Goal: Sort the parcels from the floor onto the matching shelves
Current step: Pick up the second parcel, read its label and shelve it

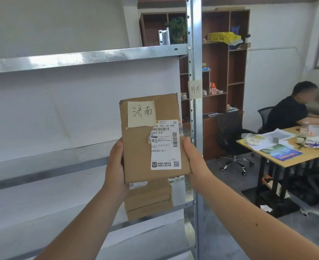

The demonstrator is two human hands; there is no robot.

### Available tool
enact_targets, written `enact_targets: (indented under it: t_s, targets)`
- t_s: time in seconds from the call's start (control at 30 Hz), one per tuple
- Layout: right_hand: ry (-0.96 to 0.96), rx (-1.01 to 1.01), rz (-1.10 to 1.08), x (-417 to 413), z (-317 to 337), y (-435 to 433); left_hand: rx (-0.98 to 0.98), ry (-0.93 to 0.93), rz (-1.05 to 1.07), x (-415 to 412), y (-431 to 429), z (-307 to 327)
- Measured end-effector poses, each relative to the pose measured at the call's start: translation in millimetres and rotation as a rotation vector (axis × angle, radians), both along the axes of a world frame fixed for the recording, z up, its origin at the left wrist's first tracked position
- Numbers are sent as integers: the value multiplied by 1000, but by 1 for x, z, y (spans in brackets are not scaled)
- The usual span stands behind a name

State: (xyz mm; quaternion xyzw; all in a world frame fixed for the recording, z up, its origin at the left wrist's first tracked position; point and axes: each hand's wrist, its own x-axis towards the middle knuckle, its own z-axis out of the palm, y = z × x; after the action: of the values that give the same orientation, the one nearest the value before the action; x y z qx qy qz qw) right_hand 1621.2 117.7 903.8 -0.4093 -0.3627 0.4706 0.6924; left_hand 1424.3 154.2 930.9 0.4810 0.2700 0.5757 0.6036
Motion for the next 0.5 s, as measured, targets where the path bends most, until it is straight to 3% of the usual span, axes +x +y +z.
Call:
enact_targets:
  t_s: [0.5]
  targets:
    - [-41,-25,86,10,-12,7,-20,13,-11,-3,0,-10]
